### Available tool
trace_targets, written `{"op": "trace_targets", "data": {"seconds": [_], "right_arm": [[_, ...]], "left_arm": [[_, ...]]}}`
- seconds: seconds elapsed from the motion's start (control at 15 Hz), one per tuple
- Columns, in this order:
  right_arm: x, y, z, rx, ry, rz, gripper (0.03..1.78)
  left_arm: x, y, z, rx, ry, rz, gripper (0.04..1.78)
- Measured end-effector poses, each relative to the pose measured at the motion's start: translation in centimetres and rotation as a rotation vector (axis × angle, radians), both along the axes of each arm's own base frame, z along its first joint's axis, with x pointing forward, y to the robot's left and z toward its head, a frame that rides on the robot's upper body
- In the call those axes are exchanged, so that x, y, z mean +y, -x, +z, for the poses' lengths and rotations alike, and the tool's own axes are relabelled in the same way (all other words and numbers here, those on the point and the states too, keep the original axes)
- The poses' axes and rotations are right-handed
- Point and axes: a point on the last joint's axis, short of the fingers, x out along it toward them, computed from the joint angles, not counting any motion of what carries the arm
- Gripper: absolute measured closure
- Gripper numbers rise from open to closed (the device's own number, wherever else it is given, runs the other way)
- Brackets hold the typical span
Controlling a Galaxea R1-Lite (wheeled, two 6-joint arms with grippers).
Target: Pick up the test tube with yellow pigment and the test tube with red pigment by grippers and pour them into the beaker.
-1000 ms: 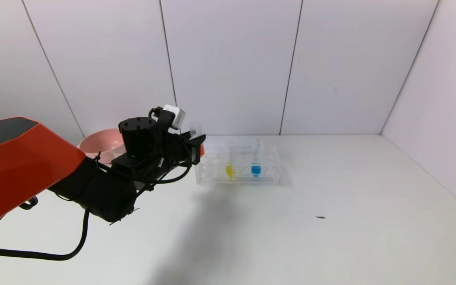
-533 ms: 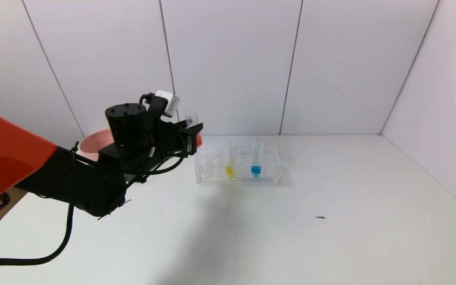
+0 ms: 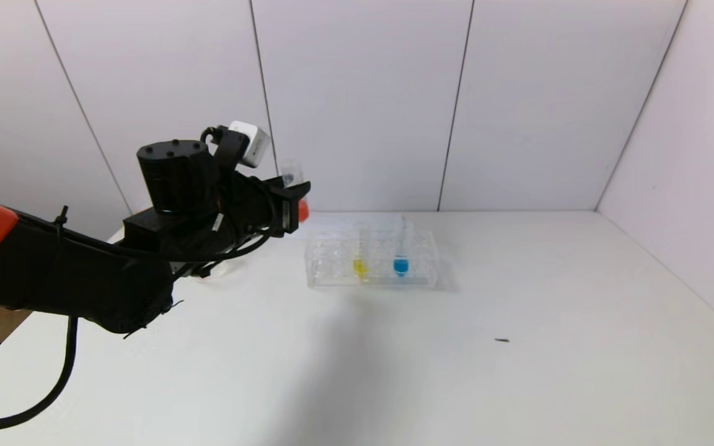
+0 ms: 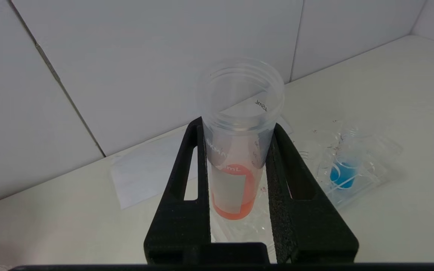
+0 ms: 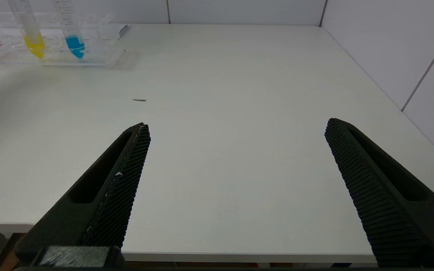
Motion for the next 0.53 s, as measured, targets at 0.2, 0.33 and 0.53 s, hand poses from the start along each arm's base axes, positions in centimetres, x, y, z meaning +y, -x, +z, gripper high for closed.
{"op": "trace_targets", "data": {"seconds": [0.2,0.33,0.53], "right_arm": [[0.0,0.0,0.0,0.000,0.000,0.000,0.11],[0.0,0.0,0.0,0.000,0.000,0.000,0.11],[0.0,0.0,0.0,0.000,0.001,0.000,0.11]], "left_arm": [[0.8,0.6,0.9,0.026,-0.015,0.011,1.37],[1.6,0.8,1.7,0.022,-0.023,0.028,1.37],[2.7,1.1,2.7,0.038,-0.031,0.048,1.37]]}}
